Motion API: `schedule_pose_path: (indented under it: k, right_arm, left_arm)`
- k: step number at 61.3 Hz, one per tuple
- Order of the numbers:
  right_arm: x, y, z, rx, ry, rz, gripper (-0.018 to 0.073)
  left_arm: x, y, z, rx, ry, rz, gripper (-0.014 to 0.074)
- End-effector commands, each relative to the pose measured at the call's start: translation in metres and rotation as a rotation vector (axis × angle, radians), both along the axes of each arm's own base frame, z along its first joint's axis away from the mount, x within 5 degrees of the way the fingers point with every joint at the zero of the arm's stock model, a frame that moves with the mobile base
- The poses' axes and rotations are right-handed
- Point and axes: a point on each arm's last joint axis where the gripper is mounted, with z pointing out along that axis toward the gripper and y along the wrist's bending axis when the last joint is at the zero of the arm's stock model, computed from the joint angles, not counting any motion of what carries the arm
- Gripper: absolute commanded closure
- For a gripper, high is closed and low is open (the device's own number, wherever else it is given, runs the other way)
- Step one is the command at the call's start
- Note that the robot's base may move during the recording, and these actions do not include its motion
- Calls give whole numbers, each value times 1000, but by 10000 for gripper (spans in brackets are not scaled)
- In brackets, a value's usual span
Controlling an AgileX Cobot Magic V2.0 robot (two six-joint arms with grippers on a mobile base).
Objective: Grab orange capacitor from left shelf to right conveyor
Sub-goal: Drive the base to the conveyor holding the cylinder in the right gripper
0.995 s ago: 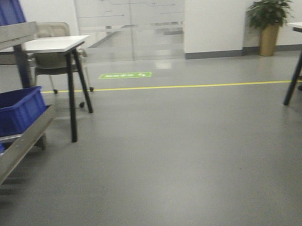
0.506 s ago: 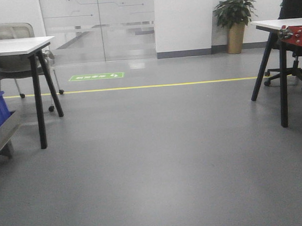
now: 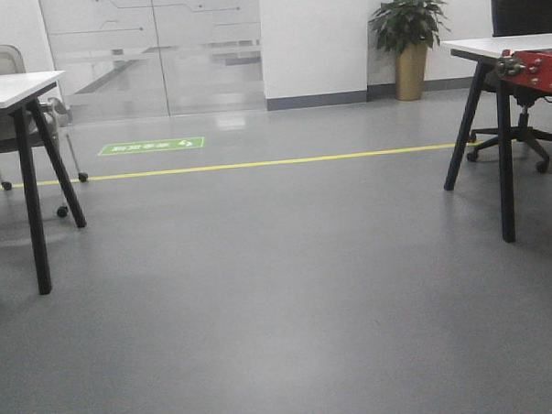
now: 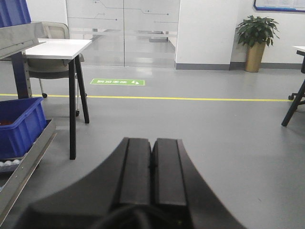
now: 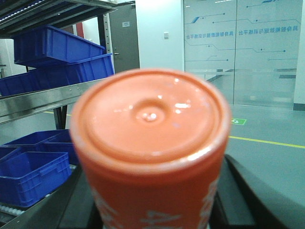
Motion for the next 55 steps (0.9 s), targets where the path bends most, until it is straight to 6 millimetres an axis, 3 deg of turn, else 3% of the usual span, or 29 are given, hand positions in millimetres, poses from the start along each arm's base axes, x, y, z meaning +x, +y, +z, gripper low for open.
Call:
schedule_pose_path:
  k: [1, 55]
  right_arm:
    - [-7, -3, 17, 58, -109, 22, 505]
    - [-7, -3, 17, 58, -109, 22, 505]
  left_arm:
    - [0, 0, 1, -10, -76, -7, 722]
    - [0, 0, 1, -10, -76, -7, 722]
